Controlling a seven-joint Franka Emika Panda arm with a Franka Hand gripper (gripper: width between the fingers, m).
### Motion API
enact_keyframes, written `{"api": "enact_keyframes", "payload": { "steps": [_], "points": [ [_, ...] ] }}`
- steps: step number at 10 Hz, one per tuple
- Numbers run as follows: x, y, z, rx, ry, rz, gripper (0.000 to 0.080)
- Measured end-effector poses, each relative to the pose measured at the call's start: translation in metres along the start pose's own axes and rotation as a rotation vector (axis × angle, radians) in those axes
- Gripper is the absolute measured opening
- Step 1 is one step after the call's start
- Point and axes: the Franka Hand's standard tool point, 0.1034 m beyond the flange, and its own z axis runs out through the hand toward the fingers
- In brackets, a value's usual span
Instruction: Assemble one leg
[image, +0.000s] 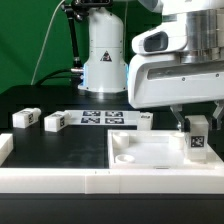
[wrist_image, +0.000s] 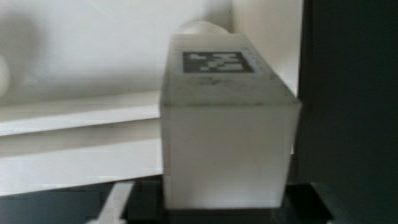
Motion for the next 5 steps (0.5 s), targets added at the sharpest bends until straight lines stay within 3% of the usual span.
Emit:
{"api": "enact_keyframes", "payload": {
  "steps": [5],
  "points": [
    [-0.0033,0.0064,-0.0021,-0.024,0.02,0.507,0.0285]
  ]
}}
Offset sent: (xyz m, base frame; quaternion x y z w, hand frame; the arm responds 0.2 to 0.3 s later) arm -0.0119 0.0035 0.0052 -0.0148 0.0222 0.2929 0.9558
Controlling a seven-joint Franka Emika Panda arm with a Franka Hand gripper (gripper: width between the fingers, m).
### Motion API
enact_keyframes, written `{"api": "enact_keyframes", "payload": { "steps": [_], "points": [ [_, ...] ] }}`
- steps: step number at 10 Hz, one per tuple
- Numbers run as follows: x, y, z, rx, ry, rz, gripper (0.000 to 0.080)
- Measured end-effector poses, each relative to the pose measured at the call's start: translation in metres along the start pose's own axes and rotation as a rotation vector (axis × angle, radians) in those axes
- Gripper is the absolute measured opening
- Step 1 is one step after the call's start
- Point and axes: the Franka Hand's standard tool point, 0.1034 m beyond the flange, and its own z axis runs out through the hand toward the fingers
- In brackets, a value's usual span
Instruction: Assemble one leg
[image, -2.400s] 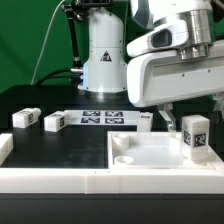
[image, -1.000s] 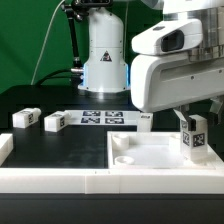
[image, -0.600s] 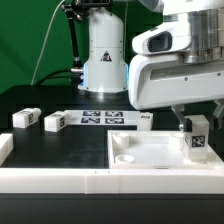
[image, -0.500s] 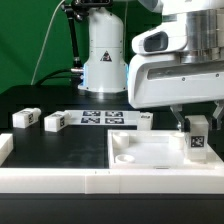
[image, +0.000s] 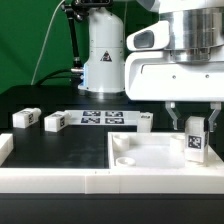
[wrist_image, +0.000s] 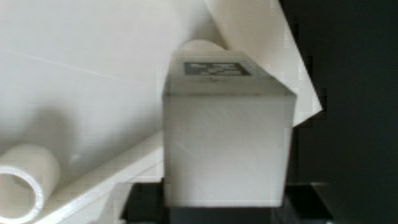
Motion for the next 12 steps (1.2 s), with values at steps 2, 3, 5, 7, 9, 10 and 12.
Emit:
{"api": "enact_keyframes", "payload": {
  "steps": [2,3,5,7,9,10,12],
  "points": [
    [-0.002,0.003,0.0,-0.004,0.003,0.196,0.0285],
    [-0.001,0.004,0.0,-0.006,0.004,0.254,0.0285],
    [-0.001,0.007,0.001,-0.007,-0.012,0.399,0.0285],
    [-0.002,0.008,0.001,-0.01,-0.022,0.492,0.0285],
    [-0.003,0.007,0.002,-0.009,-0.023,0.416,0.055],
    [-0.004,0.005,0.002,-0.004,-0.021,0.4,0.055],
    [-0.012,0.0,0.004,-0.014,-0.027,0.104,0.0644]
  ]
}}
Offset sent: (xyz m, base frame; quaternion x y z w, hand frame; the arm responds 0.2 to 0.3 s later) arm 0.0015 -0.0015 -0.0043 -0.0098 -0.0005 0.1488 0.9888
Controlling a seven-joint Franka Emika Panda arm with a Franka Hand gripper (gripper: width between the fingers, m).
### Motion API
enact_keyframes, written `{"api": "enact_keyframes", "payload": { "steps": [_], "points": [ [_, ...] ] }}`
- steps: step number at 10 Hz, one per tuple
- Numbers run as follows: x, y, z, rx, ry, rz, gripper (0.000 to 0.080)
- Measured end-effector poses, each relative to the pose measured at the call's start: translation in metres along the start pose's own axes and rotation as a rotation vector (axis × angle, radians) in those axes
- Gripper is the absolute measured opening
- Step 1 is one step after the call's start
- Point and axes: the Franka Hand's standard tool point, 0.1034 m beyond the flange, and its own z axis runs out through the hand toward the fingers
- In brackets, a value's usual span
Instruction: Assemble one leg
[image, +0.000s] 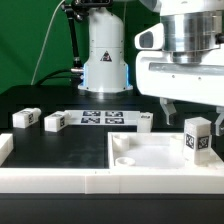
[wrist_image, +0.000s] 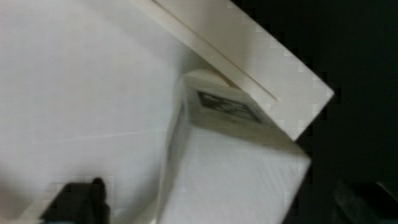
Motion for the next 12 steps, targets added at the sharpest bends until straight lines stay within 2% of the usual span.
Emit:
{"api": "enact_keyframes", "payload": {
  "steps": [1,3,8,10,12],
  "points": [
    [-0.003,-0.002,0.0,0.0,-0.001,-0.059,0.0644],
    [-0.003,-0.001,0.003,-0.002,-0.004,-0.38,0.0649],
    [-0.014,-0.006,0.007,-0.016,-0.014,-0.954,0.0649],
    [-0.013,-0.005,0.007,-0.014,-0.014,-0.953,0.0636],
    [-0.011,-0.004,0.007,-0.016,-0.013,-0.952,0.0303]
  ]
}}
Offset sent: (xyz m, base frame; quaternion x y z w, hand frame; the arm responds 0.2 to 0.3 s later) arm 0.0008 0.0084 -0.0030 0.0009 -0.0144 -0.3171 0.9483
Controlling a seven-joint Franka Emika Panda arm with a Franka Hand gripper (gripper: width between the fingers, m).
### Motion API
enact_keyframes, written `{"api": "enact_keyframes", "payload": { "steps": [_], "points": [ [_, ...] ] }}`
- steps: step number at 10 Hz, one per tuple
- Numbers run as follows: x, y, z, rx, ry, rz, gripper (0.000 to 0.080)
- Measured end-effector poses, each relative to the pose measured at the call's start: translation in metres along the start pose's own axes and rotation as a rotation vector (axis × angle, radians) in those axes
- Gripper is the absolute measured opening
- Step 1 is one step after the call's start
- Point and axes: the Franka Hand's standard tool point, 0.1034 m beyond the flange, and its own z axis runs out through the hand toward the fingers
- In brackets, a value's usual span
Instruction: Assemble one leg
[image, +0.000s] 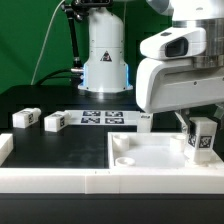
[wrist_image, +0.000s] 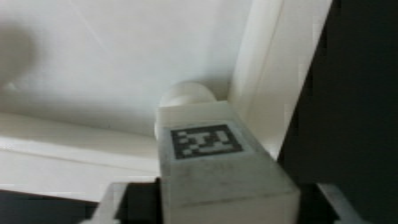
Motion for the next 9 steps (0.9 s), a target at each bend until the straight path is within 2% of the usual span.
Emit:
{"api": "enact_keyframes", "payload": {
  "steps": [4,9],
  "points": [
    [-0.0006,0.0045,0.0001,-0.003,0.0,0.063,0.0296],
    [-0.0009,0.0061,0.001,0.007,0.004,0.627,0.0296]
  ]
}}
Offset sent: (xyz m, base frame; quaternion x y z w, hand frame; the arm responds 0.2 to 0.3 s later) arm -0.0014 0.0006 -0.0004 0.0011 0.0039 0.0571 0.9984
